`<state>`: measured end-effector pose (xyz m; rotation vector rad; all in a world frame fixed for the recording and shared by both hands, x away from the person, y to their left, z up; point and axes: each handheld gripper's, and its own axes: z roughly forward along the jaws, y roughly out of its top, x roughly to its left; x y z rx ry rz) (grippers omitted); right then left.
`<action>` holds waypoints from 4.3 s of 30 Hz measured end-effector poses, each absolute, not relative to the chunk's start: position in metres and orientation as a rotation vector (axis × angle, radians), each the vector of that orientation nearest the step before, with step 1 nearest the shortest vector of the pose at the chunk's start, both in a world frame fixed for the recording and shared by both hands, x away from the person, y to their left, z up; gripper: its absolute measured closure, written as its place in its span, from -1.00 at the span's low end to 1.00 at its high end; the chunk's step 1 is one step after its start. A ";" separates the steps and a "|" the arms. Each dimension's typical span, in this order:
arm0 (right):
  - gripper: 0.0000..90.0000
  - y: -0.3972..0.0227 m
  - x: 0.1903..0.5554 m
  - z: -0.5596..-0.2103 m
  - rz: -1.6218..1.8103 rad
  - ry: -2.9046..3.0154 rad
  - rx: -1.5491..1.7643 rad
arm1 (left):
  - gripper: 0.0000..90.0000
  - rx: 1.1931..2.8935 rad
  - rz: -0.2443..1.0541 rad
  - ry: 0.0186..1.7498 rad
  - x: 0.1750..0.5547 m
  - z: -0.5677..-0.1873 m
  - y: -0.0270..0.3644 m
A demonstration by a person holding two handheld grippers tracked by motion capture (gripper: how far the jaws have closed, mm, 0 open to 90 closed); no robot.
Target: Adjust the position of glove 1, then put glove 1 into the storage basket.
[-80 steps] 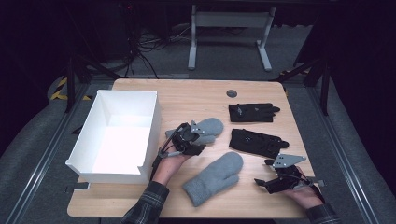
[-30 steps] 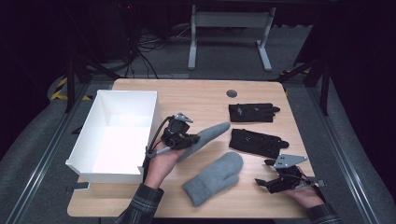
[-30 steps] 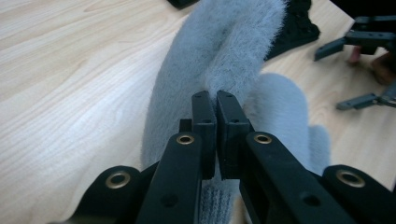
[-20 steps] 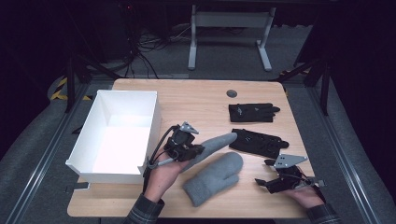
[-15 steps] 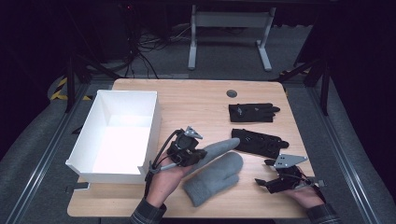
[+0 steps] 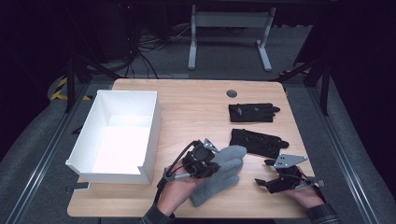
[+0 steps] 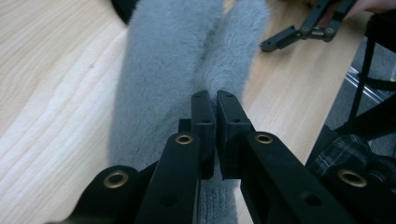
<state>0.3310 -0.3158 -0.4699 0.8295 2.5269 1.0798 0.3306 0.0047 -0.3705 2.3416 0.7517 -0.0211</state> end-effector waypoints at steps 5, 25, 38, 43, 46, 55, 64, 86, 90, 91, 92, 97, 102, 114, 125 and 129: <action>-0.68 -0.316 0.331 -0.470 1.080 2.527 0.829 | 0.72 2.343 -0.046 0.671 0.328 -0.373 0.000; -0.67 -0.316 0.331 -0.470 1.080 2.527 0.825 | 0.02 2.275 -0.043 0.697 0.344 -0.403 0.056; -0.67 -0.315 0.331 -0.470 1.083 2.529 0.819 | 0.76 2.259 -0.139 0.767 0.349 -0.410 0.060; -0.67 -0.315 0.331 -0.470 1.083 2.530 0.820 | 0.76 2.214 -0.165 0.771 0.337 -0.392 0.069; -0.67 -0.315 0.331 -0.470 1.083 2.530 0.818 | 0.76 2.199 -0.180 0.794 0.331 -0.393 0.075; -0.67 -0.315 0.332 -0.470 1.082 2.529 0.818 | 0.28 2.224 -0.047 0.756 0.327 -0.401 0.073; -0.67 -0.315 0.332 -0.470 1.081 2.529 0.818 | -0.26 2.222 0.023 0.655 0.334 -0.392 0.058; -0.67 -0.314 0.332 -0.470 1.081 2.531 0.816 | -0.71 2.374 0.002 0.606 0.366 -0.429 0.013; -0.67 -0.314 0.332 -0.470 1.082 2.532 0.816 | -0.74 2.398 -0.032 0.619 0.370 -0.440 0.011; -0.67 -0.314 0.332 -0.470 1.082 2.532 0.815 | -0.74 2.407 -0.051 0.623 0.371 -0.442 0.011; -0.67 -0.314 0.332 -0.470 1.082 2.533 0.815 | -0.74 2.404 -0.065 0.636 0.372 -0.444 0.011; -0.67 -0.313 0.332 -0.470 1.082 2.534 0.815 | -0.52 2.402 -0.158 0.612 0.375 -0.449 0.011; -0.67 -0.313 0.332 -0.470 1.083 2.534 0.815 | -0.11 2.397 -0.277 0.574 0.377 -0.450 0.011; -0.67 -0.313 0.332 -0.470 1.083 2.535 0.813 | 0.55 2.395 -0.389 0.530 0.379 -0.448 0.009; -0.67 -0.313 0.332 -0.470 1.083 2.535 0.814 | 0.64 2.362 -0.340 0.553 0.374 -0.429 0.017; -0.67 -0.313 0.332 -0.470 1.084 2.535 0.813 | 0.63 2.333 -0.271 0.551 0.371 -0.416 0.026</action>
